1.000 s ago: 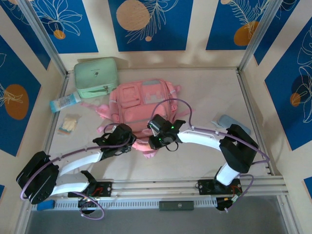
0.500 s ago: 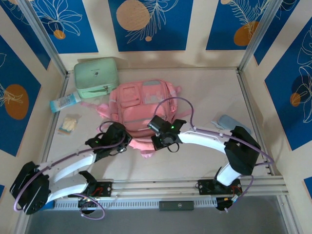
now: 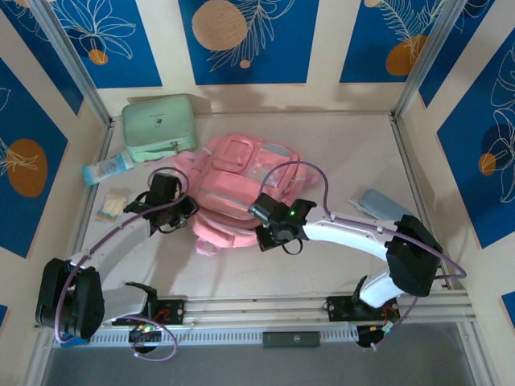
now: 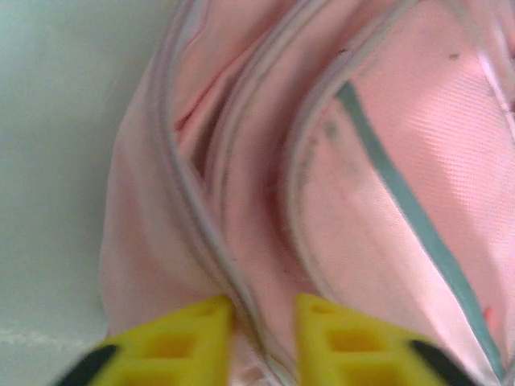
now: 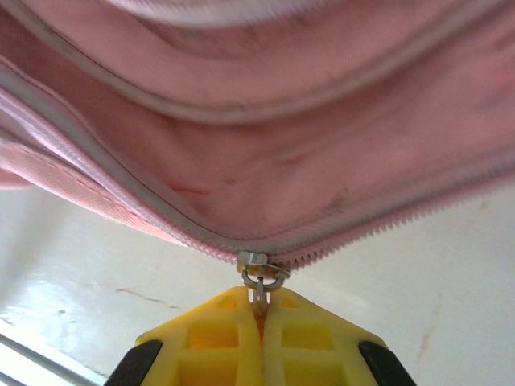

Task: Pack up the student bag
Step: Zip the student bag at the center of the table.

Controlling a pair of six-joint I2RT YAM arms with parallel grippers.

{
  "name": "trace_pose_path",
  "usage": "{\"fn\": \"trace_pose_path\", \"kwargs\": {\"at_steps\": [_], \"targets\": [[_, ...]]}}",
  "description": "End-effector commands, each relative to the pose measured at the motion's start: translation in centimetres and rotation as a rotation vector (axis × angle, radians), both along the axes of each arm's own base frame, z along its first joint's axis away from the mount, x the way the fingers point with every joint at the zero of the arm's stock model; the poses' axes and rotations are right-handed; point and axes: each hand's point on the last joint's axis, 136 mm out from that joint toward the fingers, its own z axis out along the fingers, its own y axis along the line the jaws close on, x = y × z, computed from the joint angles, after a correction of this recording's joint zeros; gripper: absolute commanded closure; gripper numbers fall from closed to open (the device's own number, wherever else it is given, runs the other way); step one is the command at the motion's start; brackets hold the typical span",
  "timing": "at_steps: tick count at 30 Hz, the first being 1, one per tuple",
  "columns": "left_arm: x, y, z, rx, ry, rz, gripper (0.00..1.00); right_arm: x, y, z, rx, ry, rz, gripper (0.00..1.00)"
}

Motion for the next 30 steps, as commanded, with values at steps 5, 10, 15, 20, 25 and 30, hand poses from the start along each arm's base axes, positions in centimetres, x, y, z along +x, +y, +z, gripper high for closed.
{"fn": "trace_pose_path", "kwargs": {"at_steps": [5, 10, 15, 20, 25, 30], "targets": [[-3.3, -0.6, 2.5, -0.081, -0.062, -0.014, 0.46, 0.5, 1.9, -0.1, 0.054, 0.050, -0.033, 1.00], [-7.2, -2.4, 1.9, -0.193, -0.031, 0.090, 0.39, 0.3, 1.4, -0.9, 0.025, 0.043, -0.036, 1.00], [-8.7, -6.1, 1.0, -0.282, -0.006, 0.129, 0.36, 0.1, 1.4, -1.4, 0.027, 0.045, -0.033, 1.00], [-8.3, -10.6, 0.3, -0.298, 0.018, 0.120, 0.33, 0.2, 1.4, -1.5, 0.000, 0.025, -0.028, 1.00], [-7.9, -11.8, -2.6, -0.223, 0.067, 0.157, 0.37, 0.5, 0.7, -1.7, -0.053, 0.012, -0.051, 1.00], [-8.5, -6.7, -4.7, 0.012, 0.075, 0.238, 0.68, 0.8, -1.3, -1.6, -0.153, -0.019, -0.088, 1.00]]}}
